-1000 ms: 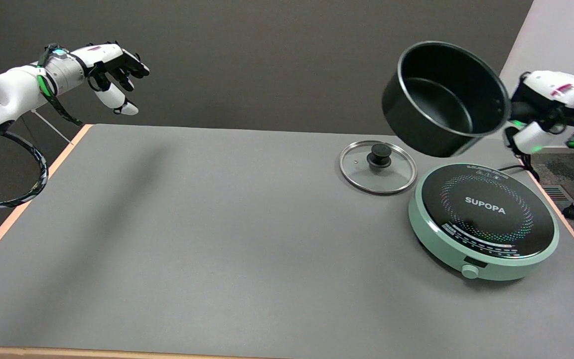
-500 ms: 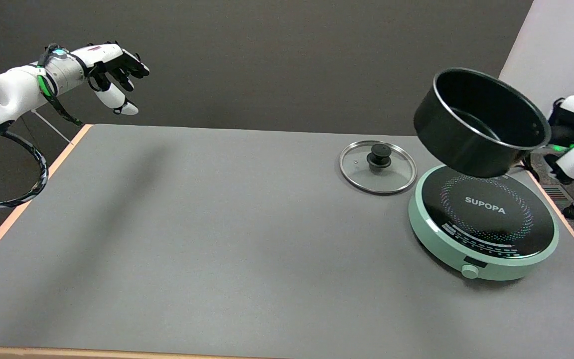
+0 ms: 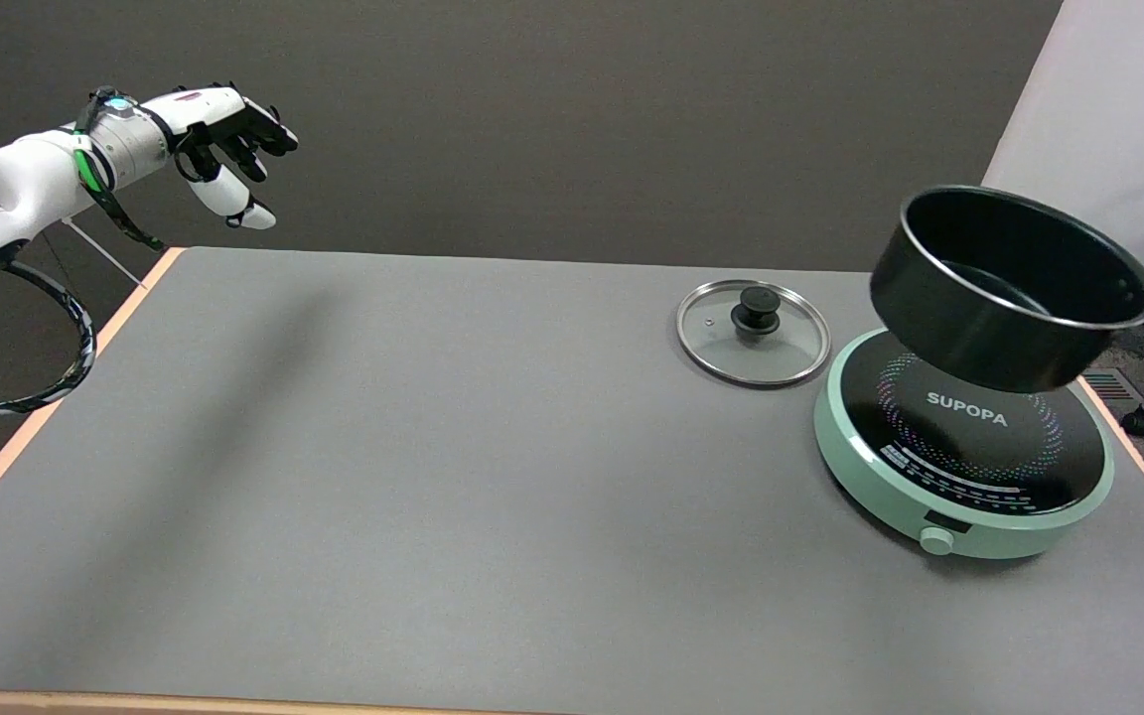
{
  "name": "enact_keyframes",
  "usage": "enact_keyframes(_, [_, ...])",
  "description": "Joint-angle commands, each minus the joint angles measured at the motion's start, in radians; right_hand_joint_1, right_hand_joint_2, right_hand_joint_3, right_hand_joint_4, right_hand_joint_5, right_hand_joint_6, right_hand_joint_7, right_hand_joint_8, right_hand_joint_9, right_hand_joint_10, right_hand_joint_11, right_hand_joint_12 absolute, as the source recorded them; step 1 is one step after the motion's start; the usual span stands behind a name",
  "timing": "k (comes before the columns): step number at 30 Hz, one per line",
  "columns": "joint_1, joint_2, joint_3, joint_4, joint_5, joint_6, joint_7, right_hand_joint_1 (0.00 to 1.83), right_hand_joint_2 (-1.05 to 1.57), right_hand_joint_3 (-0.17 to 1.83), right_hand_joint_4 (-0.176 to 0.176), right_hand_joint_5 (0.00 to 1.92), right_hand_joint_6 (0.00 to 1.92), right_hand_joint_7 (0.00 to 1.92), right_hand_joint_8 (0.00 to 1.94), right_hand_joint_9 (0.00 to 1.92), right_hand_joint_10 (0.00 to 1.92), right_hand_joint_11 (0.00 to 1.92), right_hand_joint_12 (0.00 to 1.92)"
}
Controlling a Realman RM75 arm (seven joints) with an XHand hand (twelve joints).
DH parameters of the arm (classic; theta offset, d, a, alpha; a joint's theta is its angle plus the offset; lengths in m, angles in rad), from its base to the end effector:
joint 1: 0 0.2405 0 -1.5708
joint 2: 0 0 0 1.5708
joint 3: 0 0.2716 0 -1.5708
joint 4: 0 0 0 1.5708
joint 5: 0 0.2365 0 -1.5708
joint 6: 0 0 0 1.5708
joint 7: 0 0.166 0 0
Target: Place the pot onto the induction cooker.
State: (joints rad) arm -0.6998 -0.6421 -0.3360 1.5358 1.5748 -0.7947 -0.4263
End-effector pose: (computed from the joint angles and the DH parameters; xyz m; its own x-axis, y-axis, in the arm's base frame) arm -0.0968 -0.2167 0.6435 0.9387 -0.2872 0.1909 -0.0942 0.3189 0.9431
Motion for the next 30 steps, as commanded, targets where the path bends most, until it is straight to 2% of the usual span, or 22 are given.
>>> enact_keyframes(1, [-0.069,-0.018,0.124,-0.009,-0.224,-0.053,0.028,1.29,0.19,1.67,-0.082,1.82,1.82,1.82,1.82,1.82,1.82,1.82,1.82])
enact_keyframes(13, [-0.072,-0.036,-0.006,0.11,-0.391,0.049,0.198,1.28,0.2,1.67,-0.082,1.82,1.82,1.82,1.82,1.82,1.82,1.82,1.82])
enact_keyframes(20, [-0.117,-0.075,-0.028,0.229,-0.513,0.166,0.331,1.27,0.23,1.67,-0.08,1.82,1.82,1.82,1.82,1.82,1.82,1.82,1.82])
enact_keyframes(30, [-0.179,-0.137,-0.042,0.308,-0.598,0.252,0.441,1.26,0.27,1.66,-0.079,1.82,1.82,1.82,1.82,1.82,1.82,1.82,1.82])
